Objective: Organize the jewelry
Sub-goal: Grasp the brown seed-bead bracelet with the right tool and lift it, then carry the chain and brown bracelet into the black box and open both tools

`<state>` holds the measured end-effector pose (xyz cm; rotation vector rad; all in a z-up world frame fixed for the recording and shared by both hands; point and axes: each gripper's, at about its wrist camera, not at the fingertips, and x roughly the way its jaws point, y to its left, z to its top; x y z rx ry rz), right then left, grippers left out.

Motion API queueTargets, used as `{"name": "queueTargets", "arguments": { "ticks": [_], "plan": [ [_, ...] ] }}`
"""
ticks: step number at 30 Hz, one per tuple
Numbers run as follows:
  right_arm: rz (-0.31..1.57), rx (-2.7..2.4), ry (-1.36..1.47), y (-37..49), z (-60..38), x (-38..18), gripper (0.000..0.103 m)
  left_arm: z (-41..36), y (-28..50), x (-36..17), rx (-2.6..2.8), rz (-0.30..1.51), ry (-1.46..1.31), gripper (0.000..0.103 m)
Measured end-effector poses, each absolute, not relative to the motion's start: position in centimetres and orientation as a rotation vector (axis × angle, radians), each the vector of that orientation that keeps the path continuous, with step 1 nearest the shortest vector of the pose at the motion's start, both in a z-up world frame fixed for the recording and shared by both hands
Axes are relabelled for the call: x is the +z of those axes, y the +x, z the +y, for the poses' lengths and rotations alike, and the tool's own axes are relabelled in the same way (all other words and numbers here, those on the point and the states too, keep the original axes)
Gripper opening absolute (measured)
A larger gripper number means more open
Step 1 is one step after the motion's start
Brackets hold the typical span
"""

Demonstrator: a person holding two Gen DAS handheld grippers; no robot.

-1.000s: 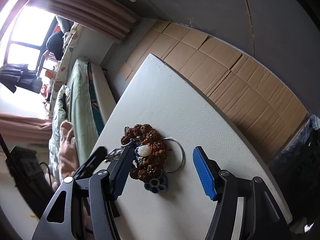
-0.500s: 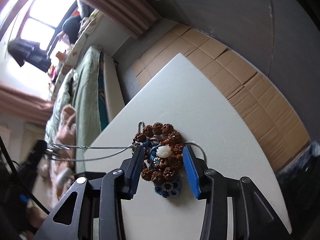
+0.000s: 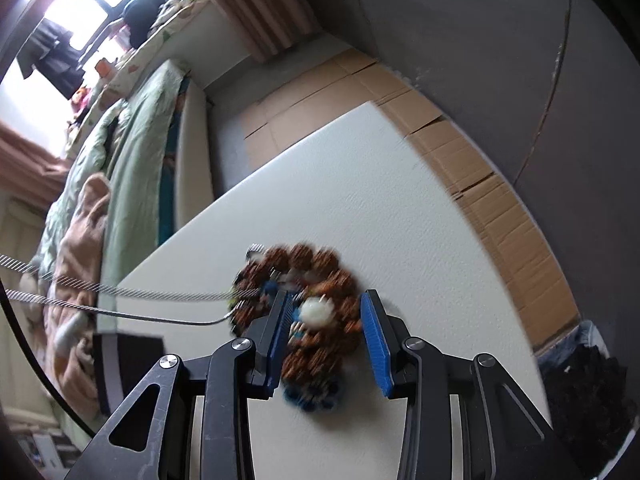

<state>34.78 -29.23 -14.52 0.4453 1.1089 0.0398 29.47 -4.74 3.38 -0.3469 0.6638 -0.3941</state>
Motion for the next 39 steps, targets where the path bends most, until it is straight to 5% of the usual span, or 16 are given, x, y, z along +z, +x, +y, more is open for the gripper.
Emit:
{"name": "queueTargets", "arguments": {
  "ticks": [14, 22, 23, 39],
  "plan": [
    [1.118, -0.017, 0.193, 36.1, -25.7, -16.0, 0.038, -4.3, 30.5, 1.3, -0.372, 0.712, -0.342, 0.004],
    [1.123, 0.003, 0.3, 35.3, -27.0, -15.9, 0.028, -5.9, 30.6, 0.2, -0.345, 0.742, -0.283, 0.004],
    [1.129, 0.029, 0.338, 35.1, -27.3, -15.8, 0.02, -6.0, 30.5, 0.4, -0.342, 0.738, -0.282, 0.004],
    [0.934, 0.323, 0.568, 31.5, -26.7, -10.5, 0.02, -4.1, 27.1, 7.4, -0.253, 0.614, -0.23, 0.004]
  ]
}}
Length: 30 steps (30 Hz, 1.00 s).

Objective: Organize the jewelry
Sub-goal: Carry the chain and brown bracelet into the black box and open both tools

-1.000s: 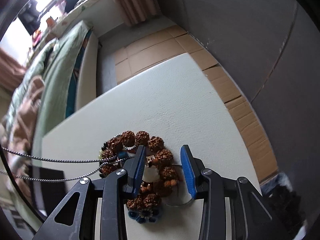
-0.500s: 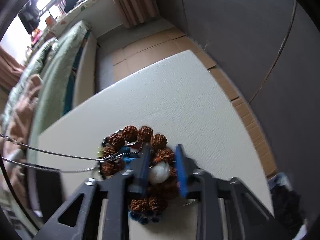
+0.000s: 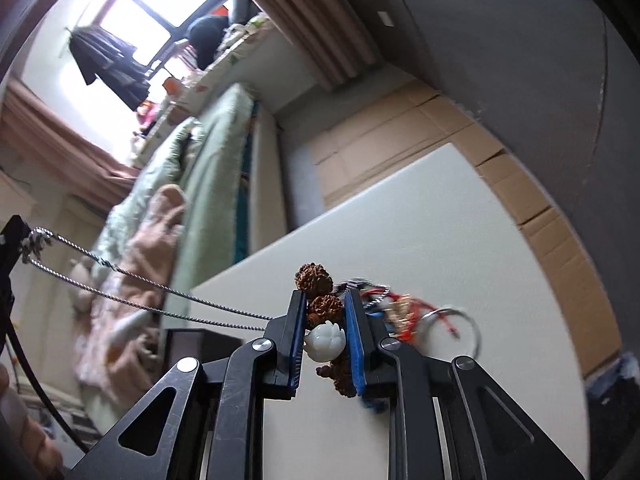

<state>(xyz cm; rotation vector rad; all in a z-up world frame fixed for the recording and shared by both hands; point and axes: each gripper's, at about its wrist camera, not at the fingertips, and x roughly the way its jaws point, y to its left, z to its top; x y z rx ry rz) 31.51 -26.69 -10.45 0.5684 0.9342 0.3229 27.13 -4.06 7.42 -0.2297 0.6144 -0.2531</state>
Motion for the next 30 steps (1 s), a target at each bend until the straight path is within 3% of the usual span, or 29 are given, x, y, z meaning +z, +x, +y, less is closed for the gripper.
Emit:
{"name": "queueTargets", "arguments": {
  "ticks": [18, 30],
  "plan": [
    [0.909, 0.471, 0.642, 30.6, -23.7, -10.0, 0.02, -1.6, 21.2, 19.6, -0.178, 0.403, -0.135, 0.004],
    [0.882, 0.536, 0.655, 29.8, -22.8, -9.0, 0.021, 1.4, 20.2, 20.3, -0.091, 0.381, -0.087, 0.0]
  ]
}}
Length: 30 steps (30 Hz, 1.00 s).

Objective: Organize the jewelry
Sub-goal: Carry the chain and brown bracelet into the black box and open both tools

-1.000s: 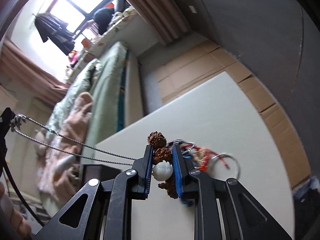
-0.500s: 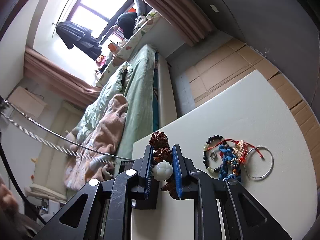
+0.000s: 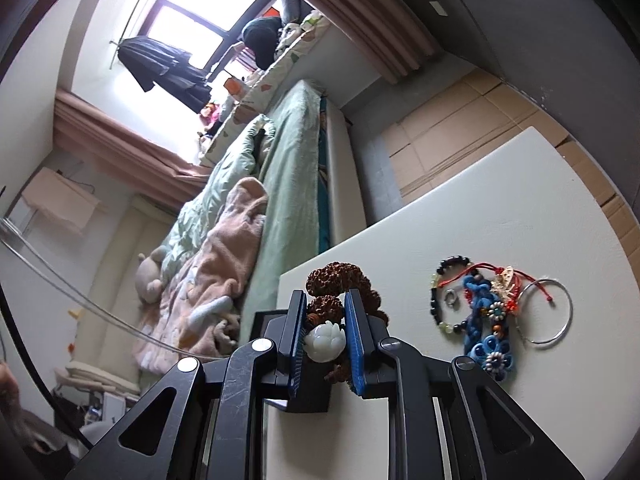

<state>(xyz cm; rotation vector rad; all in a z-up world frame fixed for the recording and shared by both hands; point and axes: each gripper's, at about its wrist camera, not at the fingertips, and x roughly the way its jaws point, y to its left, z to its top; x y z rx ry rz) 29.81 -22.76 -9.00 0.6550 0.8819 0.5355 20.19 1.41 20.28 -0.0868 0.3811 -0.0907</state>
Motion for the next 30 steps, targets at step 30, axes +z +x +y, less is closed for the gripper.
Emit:
{"name": "queueTargets", "arguments": {
  "ticks": [30],
  "plan": [
    [0.876, 0.815, 0.627, 28.1, -11.7, -6.9, 0.021, 12.0, 22.8, -6.2, -0.049, 0.9, -0.588, 0.037]
  ]
}}
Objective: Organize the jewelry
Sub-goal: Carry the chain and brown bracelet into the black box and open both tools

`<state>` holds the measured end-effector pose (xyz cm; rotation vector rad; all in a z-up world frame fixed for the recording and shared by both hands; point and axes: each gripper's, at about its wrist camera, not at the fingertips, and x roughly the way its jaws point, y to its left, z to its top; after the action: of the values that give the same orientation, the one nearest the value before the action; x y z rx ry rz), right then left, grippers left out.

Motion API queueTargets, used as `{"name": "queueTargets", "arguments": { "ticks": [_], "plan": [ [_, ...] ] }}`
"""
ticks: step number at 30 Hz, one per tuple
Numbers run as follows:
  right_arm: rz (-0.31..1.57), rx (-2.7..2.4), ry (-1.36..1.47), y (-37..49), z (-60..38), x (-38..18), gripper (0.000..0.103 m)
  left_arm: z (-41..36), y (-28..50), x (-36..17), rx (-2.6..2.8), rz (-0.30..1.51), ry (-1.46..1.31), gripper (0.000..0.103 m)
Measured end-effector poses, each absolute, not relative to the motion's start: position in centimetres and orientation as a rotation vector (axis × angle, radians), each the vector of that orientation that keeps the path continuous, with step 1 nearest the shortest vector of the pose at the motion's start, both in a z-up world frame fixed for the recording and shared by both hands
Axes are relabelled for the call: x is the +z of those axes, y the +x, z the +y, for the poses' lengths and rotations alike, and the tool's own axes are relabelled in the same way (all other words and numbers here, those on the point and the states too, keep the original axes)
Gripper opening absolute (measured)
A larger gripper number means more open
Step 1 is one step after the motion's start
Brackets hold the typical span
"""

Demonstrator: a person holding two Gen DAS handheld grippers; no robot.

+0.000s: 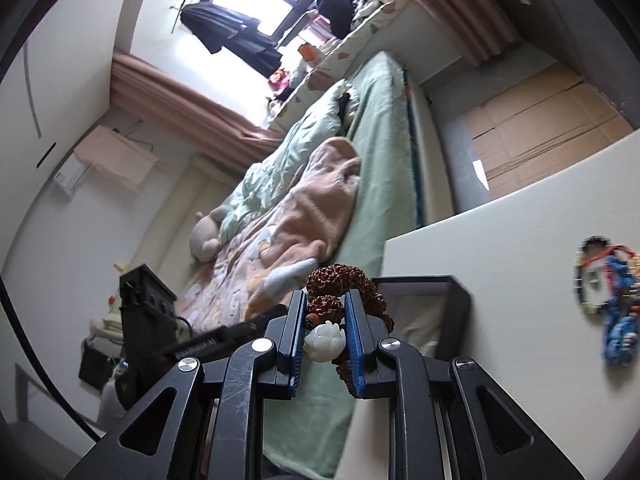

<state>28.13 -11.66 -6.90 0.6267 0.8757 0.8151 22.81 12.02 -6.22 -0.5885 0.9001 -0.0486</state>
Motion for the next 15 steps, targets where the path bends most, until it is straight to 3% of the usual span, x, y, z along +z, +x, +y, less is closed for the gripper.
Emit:
{"name": "queueTargets", "arguments": {
  "ticks": [1, 3, 7, 8, 9, 11, 15],
  "plan": [
    [0.881, 0.816, 0.623, 28.2, -11.0, -7.1, 0.021, 12.1, 22.6, -6.4, -0.048, 0.897, -0.601, 0.073],
    [0.893, 0.82, 0.616, 28.3, -9.6, -7.4, 0.021, 12.9, 22.0, -7.0, -0.03, 0.863, -0.631, 0.099],
    [0.942, 0.8, 0.578, 28.8, -7.2, -8.2, 0.022, 14.2, 21.1, -7.2, 0.007, 0.834, -0.639, 0.099],
    [0.976, 0.785, 0.562, 29.0, -6.7, -8.8, 0.027, 14.7, 20.9, -7.2, 0.019, 0.823, -0.642, 0.099],
    [1.004, 0.768, 0.539, 29.1, -6.3, -9.2, 0.043, 15.2, 20.6, -7.2, 0.034, 0.812, -0.649, 0.099],
    [1.021, 0.701, 0.482, 28.9, -6.5, -9.8, 0.054, 16.0, 20.3, -7.4, 0.056, 0.799, -0.67, 0.099],
    [1.024, 0.688, 0.497, 29.2, -8.1, -9.8, 0.054, 17.3, 20.2, -8.4, 0.047, 0.806, -0.73, 0.099]
  ]
}}
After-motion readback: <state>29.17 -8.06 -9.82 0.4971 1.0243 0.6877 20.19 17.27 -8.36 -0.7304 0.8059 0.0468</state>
